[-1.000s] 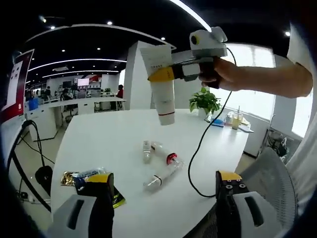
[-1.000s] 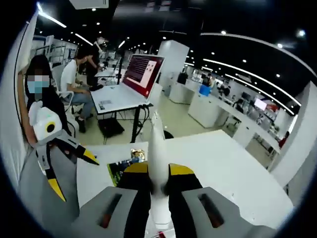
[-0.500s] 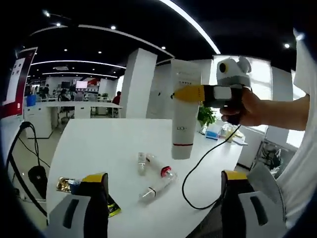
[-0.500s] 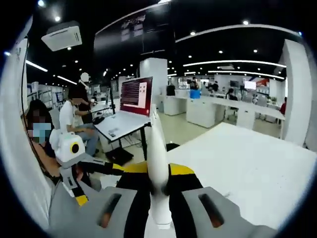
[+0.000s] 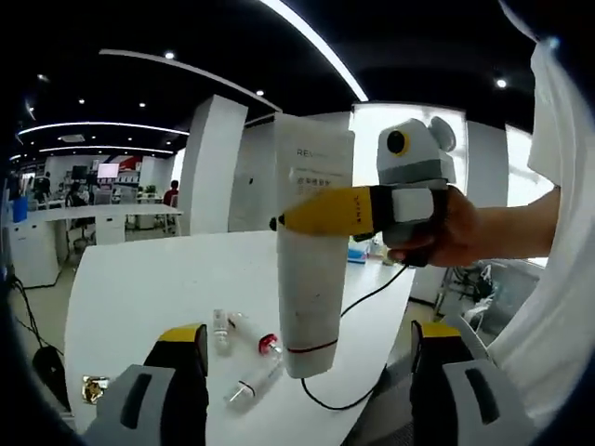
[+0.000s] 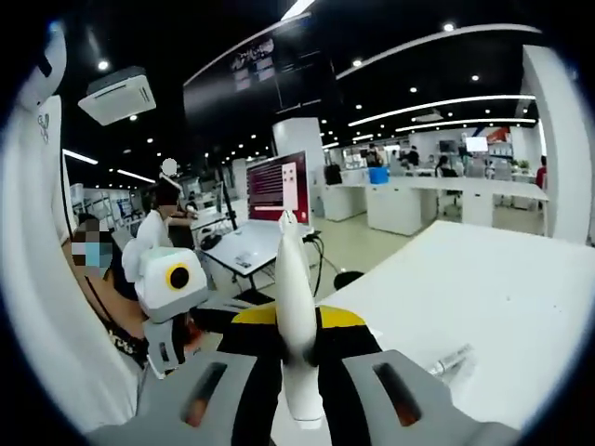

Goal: Arrange the skincare products in the storage area until every visible bottle or jar stands upright without overlapping.

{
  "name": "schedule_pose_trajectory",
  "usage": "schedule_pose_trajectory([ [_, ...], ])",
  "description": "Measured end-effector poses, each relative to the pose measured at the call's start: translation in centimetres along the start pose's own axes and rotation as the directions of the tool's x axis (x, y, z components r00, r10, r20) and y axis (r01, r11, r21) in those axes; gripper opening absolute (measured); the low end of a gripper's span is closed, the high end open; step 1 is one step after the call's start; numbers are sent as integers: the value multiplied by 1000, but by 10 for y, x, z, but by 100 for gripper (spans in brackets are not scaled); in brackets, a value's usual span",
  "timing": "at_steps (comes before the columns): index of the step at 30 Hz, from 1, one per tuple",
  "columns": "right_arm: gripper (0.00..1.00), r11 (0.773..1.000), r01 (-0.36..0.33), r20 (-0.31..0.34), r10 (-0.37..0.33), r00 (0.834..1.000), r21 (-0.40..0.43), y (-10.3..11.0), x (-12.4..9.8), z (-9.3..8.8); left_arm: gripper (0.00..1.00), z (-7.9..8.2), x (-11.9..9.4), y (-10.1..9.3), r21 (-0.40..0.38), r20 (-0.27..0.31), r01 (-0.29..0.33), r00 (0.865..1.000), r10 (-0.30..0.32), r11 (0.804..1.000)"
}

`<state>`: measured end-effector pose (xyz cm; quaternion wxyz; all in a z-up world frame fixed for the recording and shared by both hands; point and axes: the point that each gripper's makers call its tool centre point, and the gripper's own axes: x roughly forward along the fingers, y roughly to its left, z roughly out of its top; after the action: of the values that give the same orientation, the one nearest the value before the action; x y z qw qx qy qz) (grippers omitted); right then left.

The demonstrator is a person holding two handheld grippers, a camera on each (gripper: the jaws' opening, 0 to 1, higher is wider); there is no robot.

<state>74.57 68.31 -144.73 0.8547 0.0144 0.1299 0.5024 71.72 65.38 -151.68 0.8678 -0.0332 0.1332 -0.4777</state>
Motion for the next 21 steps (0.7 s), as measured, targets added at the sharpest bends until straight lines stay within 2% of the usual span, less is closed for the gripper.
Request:
schedule_pose_trajectory([
  [1,11,1000,-10,0,10,1000,1,3,1,0,92,1,2,-2,1,1,8,1000,-8,1000],
  [4,11,998,-60,-7,60,998,-9,15,4,0,83,6,6,-15,-37,11,98,995,-97,995],
  [7,11,995,-90,-18,90,996,-32,25,5,0,62,-1,4,-22,-111,-42,161,985,-166,981],
  [8,11,995,-93,-19,93,995,-32,26,5,0,57,1,4,-19,-100,-42,147,988,-152,984],
  [9,11,994,-102,-32,101,994,-33,28,5,-1,56,2,3,-17,-83,-35,140,989,-144,987],
  [11,11,993,-108,-26,107,994,-39,30,5,0,53,12,0,-16,-34,14,139,990,-139,990],
  [13,11,991,-135,-19,135,991,-22,34,6,2,48,14,-1,-19,-42,15,160,987,-160,986],
  [17,11,977,-210,-42,208,977,-32,48,8,-1,45,5,-4,-22,-41,-31,207,978,-208,977],
  [19,11,967,-253,-67,252,965,-14,56,10,-6,40,-2,-10,-28,-35,-57,264,962,-266,964],
  [21,11,957,-289,-79,288,954,-8,63,10,-8,38,-5,-16,-30,-17,-62,297,953,-298,955],
])
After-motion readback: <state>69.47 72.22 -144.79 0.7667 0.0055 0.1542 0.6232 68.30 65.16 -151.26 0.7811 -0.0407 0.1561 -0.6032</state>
